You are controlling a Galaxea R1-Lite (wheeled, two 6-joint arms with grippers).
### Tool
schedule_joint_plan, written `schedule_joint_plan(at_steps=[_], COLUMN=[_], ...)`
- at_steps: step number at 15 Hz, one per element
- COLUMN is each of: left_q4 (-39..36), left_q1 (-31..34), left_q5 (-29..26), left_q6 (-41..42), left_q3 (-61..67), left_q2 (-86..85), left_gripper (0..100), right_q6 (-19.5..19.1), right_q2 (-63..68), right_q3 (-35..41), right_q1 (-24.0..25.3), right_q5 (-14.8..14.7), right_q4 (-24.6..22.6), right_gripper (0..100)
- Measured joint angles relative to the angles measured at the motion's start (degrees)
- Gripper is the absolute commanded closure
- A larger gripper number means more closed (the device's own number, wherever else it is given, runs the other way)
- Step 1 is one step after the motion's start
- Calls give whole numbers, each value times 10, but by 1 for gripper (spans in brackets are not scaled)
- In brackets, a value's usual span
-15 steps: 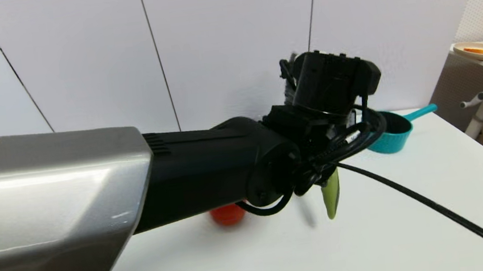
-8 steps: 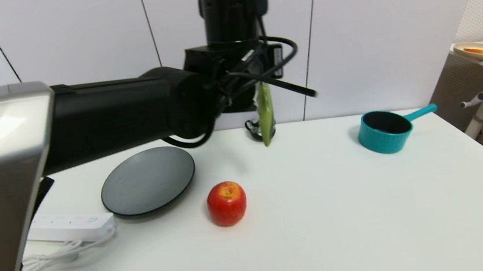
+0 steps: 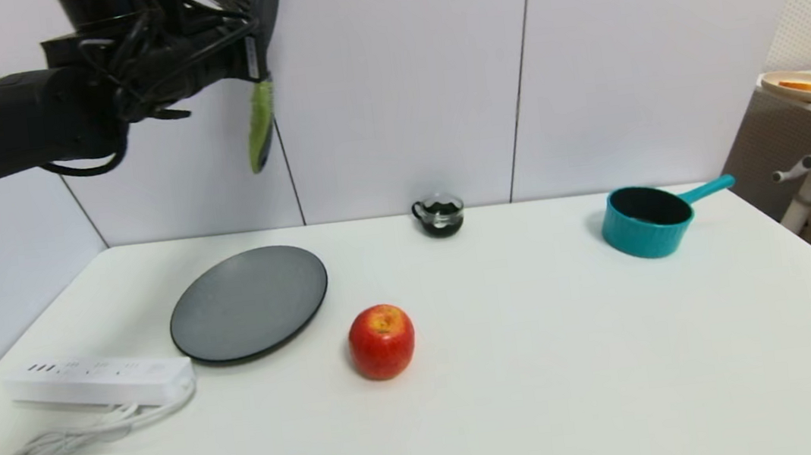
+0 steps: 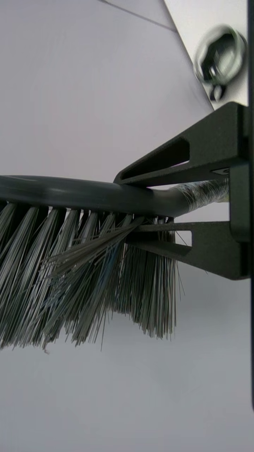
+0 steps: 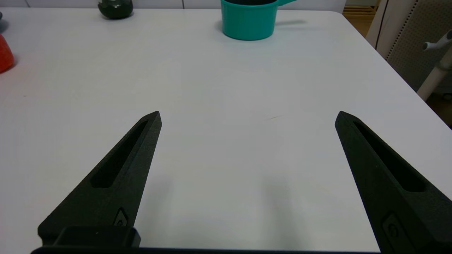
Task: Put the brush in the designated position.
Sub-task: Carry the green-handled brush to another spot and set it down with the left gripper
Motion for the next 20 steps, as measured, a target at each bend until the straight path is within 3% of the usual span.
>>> schedule_joint_plan(at_steps=[4,8,12,20], left_q4=[25,34,68,238], left_q1=[102,141,152,188], left_q5=[-200,-307,-357,-351], left_q6=[123,222,304,533], left_q3=[2,1,0,-3], left_q2=[-1,26,63,154], left_gripper=[100,100,100,100], right_q6=[0,0,0,0], right_q2=[0,0,0,0], right_q3=[0,0,0,0], right_q1=[0,0,0,0], right_q5=[0,0,0,0], right_q4=[0,0,0,0], right_gripper=[0,0,0,0])
